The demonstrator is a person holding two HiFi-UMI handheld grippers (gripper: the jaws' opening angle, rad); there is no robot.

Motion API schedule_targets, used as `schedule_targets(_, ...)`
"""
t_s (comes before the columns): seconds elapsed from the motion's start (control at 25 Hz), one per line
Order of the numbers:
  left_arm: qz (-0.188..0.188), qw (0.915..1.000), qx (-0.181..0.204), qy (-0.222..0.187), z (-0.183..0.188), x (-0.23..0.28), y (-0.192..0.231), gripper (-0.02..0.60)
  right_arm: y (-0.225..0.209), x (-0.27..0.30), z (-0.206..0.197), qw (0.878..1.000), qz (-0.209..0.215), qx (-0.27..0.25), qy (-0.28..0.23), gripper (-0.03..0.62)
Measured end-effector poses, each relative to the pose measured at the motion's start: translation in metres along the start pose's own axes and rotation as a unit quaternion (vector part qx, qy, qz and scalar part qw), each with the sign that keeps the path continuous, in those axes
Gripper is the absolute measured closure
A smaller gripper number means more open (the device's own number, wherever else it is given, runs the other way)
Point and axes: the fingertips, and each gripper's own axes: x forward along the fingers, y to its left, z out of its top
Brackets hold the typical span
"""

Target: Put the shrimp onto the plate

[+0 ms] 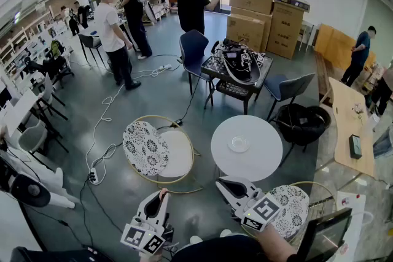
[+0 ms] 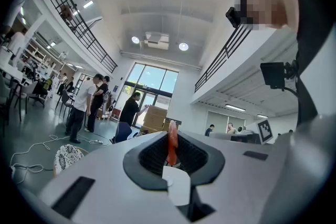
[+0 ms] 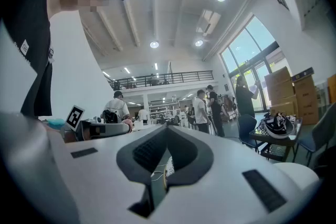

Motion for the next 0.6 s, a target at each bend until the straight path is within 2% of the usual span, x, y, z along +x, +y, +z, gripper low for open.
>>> schedule_targets(0.12, -0.01, 0.9998, -0.02, -0.002, -0.004, 0.013, -0.008, 0.54, -0.009, -0.009, 0.001, 1.0, 0.0, 0.0, 0.003, 0.577)
schedule_targets(0.36, -0.013, 0.9997, -0.009, 0.018, -0.01, 0.033, -0.02, 0.54, -0.021, -0.016, 0.006, 1.0, -0.001, 0.0, 0.001, 0.577)
schedule_targets(0.6, -0.02, 0.9993, -0.02, 0.023, -0.02, 0.044, -0.042, 0.54, -0.033, -0.032, 0.011, 1.0, 0.016, 0.008, -0.006, 0.577)
